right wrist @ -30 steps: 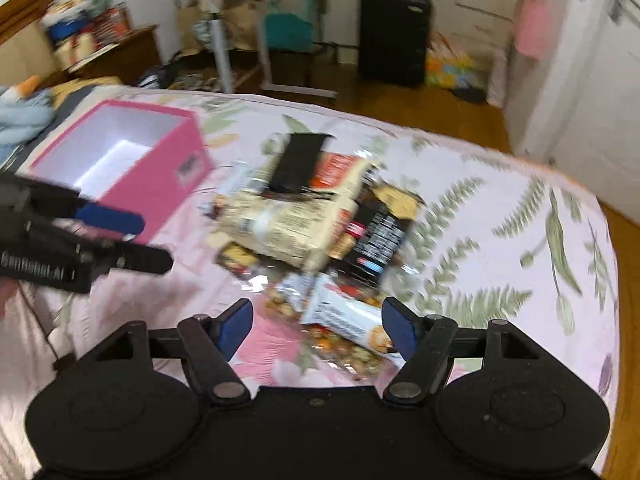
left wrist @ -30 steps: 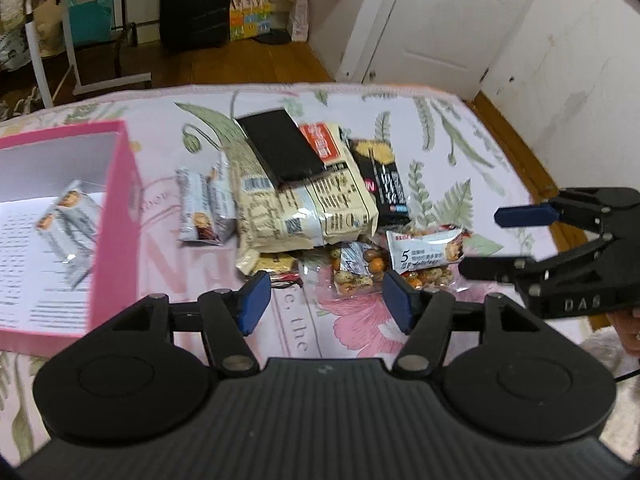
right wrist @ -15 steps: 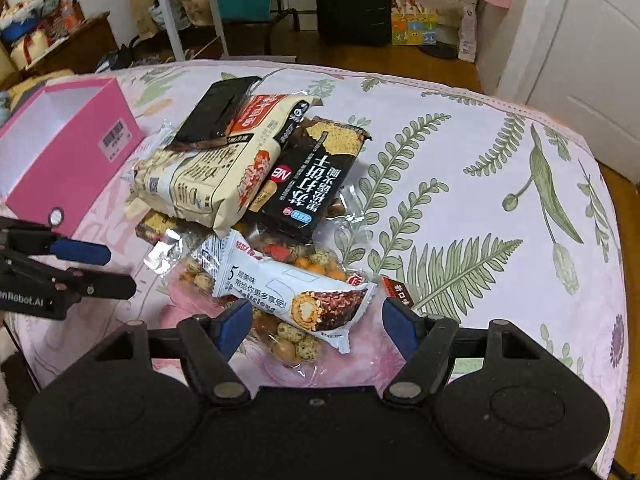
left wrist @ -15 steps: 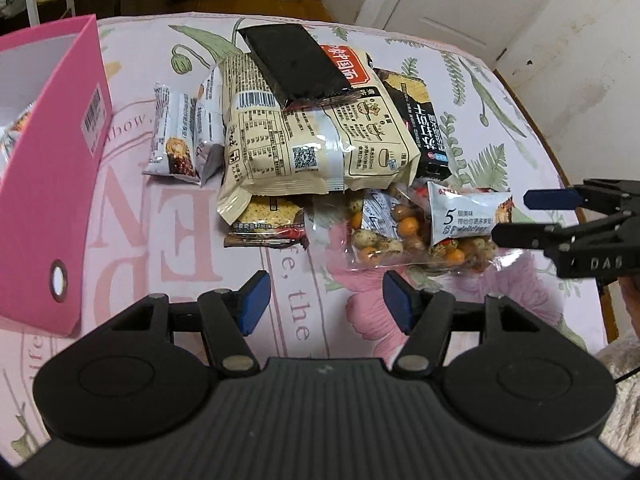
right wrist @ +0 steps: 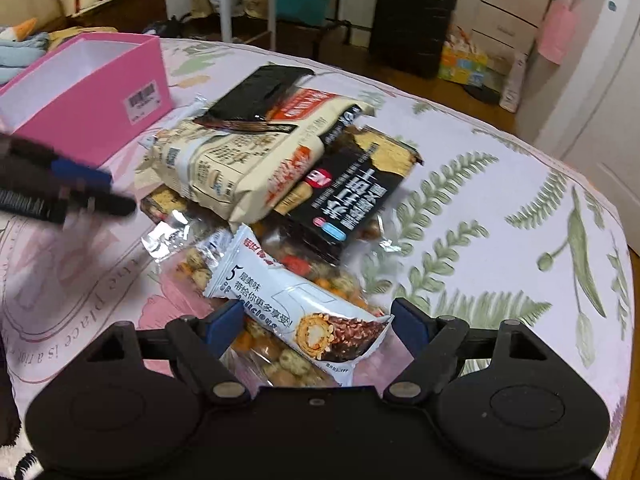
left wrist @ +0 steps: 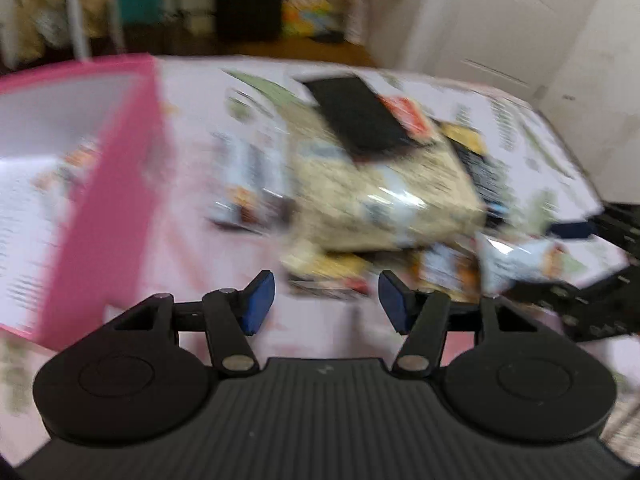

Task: Organize snacks
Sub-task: 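Grasp a white bar with the left tool while the right tool grasps a white bar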

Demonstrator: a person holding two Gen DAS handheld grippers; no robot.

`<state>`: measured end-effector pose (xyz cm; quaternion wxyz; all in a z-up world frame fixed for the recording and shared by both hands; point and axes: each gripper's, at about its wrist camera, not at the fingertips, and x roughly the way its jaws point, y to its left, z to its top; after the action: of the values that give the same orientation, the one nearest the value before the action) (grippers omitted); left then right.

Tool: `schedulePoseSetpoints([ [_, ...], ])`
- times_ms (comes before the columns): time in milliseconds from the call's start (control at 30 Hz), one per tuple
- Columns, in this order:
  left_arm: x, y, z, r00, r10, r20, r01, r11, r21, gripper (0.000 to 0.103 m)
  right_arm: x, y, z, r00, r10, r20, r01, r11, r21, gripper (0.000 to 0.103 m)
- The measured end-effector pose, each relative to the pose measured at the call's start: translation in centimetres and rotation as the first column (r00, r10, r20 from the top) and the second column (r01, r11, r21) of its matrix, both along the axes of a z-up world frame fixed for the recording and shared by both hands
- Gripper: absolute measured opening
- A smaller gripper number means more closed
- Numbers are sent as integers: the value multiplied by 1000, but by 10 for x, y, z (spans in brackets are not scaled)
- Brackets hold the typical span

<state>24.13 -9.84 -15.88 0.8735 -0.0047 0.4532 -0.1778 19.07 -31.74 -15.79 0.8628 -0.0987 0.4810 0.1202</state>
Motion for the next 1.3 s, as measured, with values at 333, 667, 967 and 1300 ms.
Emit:
schedulePoseSetpoints([
  [333,36,25,-6,977,198,77,-197,980,-22,35,-4,23,16,1000,7,-19,-5,995,96,64],
  [667,64,1,-25,983,132,128,-149,980,133,28,-3,31,6,999,8,-36,-5,997,74,68],
  [967,77,-6,-40,988,116,101,-131,980,151,28,-11,53,-7,985,168,32,-165,983,-77,77],
  [1300,67,-7,-34,989,120,88,-135,971,197,21,-19,53,-2,977,212,30,-210,977,-42,74],
])
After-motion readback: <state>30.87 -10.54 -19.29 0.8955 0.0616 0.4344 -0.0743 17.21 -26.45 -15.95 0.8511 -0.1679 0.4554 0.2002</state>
